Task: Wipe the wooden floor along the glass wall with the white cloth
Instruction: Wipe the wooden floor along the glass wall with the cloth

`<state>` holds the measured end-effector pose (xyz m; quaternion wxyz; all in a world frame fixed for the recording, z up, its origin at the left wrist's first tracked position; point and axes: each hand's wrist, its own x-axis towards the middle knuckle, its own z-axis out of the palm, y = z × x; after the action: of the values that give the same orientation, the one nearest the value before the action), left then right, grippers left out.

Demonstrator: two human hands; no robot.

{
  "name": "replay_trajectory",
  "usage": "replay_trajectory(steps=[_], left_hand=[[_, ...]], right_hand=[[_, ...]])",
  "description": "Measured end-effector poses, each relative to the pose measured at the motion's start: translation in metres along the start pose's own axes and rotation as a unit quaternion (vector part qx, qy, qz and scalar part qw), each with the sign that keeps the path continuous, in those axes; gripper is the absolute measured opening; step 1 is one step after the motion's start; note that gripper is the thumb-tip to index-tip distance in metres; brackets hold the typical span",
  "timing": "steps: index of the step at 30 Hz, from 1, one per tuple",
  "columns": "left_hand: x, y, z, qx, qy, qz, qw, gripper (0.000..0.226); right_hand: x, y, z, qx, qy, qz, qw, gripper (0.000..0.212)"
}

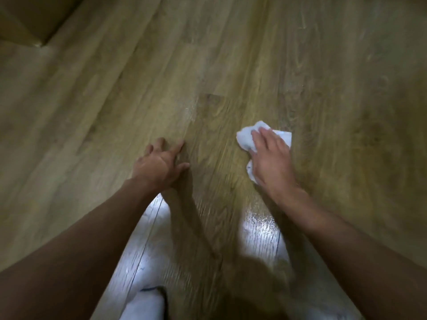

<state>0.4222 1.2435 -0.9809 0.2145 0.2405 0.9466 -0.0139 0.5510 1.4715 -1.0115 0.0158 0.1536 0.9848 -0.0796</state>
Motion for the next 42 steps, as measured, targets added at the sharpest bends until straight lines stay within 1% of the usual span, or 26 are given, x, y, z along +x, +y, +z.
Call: replay_trajectory(steps=[2,5,8,10,11,12,14,17,18,19,20,21,23,25,27,28,29,31,34,36,37,38,39,40,41,42], left_hand=[[0.000,-0.007,0.003,0.017,0.030,0.020,0.999,0.066],[0.002,-0.028,-0.001,0.036,0.052,0.001,0.998,0.073],[0.002,-0.052,0.002,-0.005,0.050,-0.044,0.998,0.084],[-0.001,-0.057,0.010,-0.028,0.050,-0.047,0.997,0.085],[-0.003,-0.058,0.014,-0.029,0.054,-0.043,0.997,0.084],[-0.004,-0.059,0.017,-0.028,0.062,-0.040,0.997,0.081],[-0.006,-0.062,0.019,-0.029,0.078,-0.037,0.996,0.075],[-0.011,-0.068,0.018,-0.050,0.123,-0.034,0.991,0.064],[-0.012,-0.072,0.018,-0.053,0.144,-0.033,0.988,0.060],[-0.013,-0.077,0.018,-0.056,0.163,-0.038,0.984,0.055],[-0.013,-0.085,0.017,-0.062,0.175,-0.049,0.981,0.052],[-0.013,-0.093,0.017,-0.070,0.186,-0.063,0.978,0.049],[-0.013,-0.113,0.019,-0.090,0.205,-0.090,0.970,0.046],[-0.015,-0.130,0.023,-0.097,0.213,-0.113,0.966,0.046],[-0.018,-0.137,0.030,-0.089,0.204,-0.119,0.968,0.047],[-0.018,-0.139,0.033,-0.084,0.198,-0.116,0.970,0.047],[-0.018,-0.140,0.035,-0.081,0.192,-0.111,0.972,0.048],[-0.020,-0.147,0.036,-0.079,0.187,-0.106,0.973,0.049],[-0.023,-0.161,0.036,-0.098,0.214,-0.118,0.965,0.049],[-0.024,-0.165,0.035,-0.145,0.248,-0.120,0.950,0.044],[-0.025,-0.165,0.032,-0.195,0.269,-0.128,0.934,0.040],[-0.025,-0.167,0.028,-0.259,0.294,-0.142,0.909,0.036],[-0.026,-0.170,0.025,-0.324,0.313,-0.155,0.879,0.034],[-0.028,-0.174,0.024,-0.367,0.318,-0.163,0.859,0.035],[-0.030,-0.176,0.025,-0.373,0.308,-0.159,0.861,0.038],[-0.034,-0.176,0.029,-0.360,0.287,-0.144,0.876,0.041]], right_hand=[[0.015,-0.038,0.005,0.006,-0.010,-0.007,1.000,0.072],[-0.006,-0.076,0.014,-0.016,-0.027,-0.123,0.992,0.063],[-0.038,-0.058,0.014,-0.007,-0.042,-0.258,0.965,0.054],[-0.041,-0.024,0.011,-0.056,-0.060,-0.334,0.939,0.055],[-0.034,-0.011,0.009,-0.065,-0.056,-0.338,0.937,0.055],[-0.023,-0.007,0.008,-0.061,-0.046,-0.312,0.947,0.053],[0.009,-0.021,0.007,-0.046,-0.031,-0.216,0.975,0.052],[0.061,-0.080,0.016,-0.050,-0.029,-0.067,0.996,0.066],[0.073,-0.103,0.018,-0.033,-0.026,-0.035,0.999,0.070],[0.078,-0.127,0.020,-0.021,-0.021,-0.024,0.999,0.072],[0.076,-0.148,0.023,-0.024,-0.018,-0.051,0.998,0.074],[0.067,-0.166,0.027,-0.032,-0.015,-0.107,0.994,0.074],[0.037,-0.181,0.031,-0.046,-0.035,-0.250,0.966,0.069],[0.015,-0.163,0.029,-0.027,-0.077,-0.355,0.931,0.065],[0.020,-0.133,0.026,-0.020,-0.100,-0.411,0.906,0.060],[0.033,-0.124,0.026,-0.022,-0.089,-0.421,0.902,0.057],[0.049,-0.121,0.024,-0.028,-0.078,-0.412,0.907,0.053],[0.085,-0.140,0.022,-0.041,-0.063,-0.344,0.936,0.053],[0.125,-0.207,0.025,-0.057,-0.081,-0.236,0.967,0.072],[0.128,-0.255,0.030,-0.055,-0.098,-0.215,0.970,0.079],[0.121,-0.273,0.034,-0.059,-0.100,-0.235,0.965,0.079],[0.110,-0.282,0.039,-0.059,-0.095,-0.272,0.956,0.076],[0.099,-0.284,0.042,-0.055,-0.086,-0.317,0.943,0.071],[0.089,-0.278,0.041,-0.052,-0.081,-0.358,0.929,0.068],[0.083,-0.266,0.038,-0.043,-0.082,-0.386,0.918,0.065],[0.081,-0.253,0.034,-0.032,-0.096,-0.404,0.909,0.063]])
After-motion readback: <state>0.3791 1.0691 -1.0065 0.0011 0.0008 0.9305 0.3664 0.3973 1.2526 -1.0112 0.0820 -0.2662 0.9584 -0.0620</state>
